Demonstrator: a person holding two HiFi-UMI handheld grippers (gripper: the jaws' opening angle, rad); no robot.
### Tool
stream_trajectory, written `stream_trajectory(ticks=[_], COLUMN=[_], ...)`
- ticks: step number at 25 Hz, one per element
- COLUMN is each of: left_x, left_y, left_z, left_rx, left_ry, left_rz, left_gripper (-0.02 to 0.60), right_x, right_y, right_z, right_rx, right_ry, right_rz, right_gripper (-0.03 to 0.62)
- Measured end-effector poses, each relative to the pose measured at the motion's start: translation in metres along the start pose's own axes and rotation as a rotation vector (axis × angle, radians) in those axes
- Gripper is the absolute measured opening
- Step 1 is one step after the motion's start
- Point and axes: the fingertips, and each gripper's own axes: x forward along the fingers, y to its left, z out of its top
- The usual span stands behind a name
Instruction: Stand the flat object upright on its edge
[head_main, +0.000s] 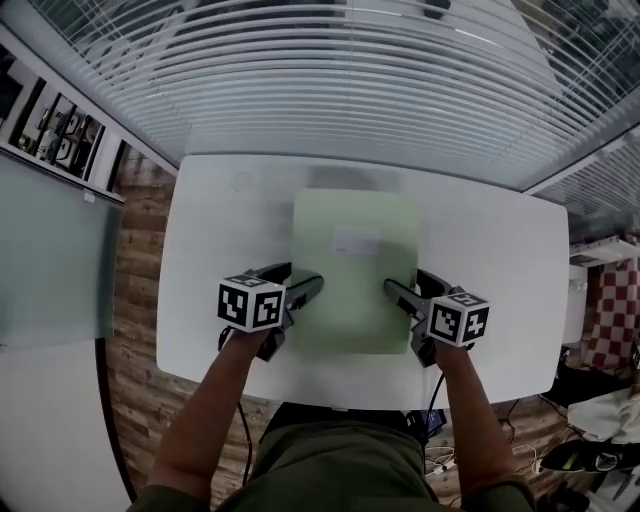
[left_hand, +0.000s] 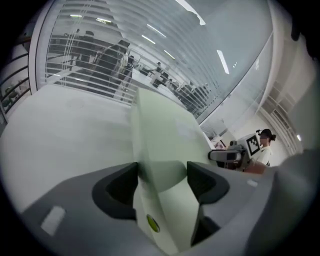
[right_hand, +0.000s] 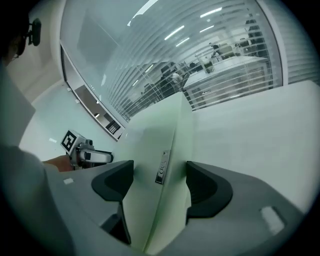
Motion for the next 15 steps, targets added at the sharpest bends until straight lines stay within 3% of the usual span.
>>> stream_trajectory(ticks=[9,15], left_x=[-0.037,-0.054], left_y=[-0.022,-0.038], left_z=[0.009,0.023], left_rx=[0.077,0.16], left_ry=[-0.052,-0.088], left_rz=[0.022,0.035], left_gripper=[0.305,0.305], right_x=[-0.025,-0.044], right_y=[0.033,0.051], right_z=[0.013,0.03], right_rx=[-0.092,-0.213], right_ry=[-0.037,-0.079], right_rz=[0.013,-0.008], right_gripper=[0.334,0.334])
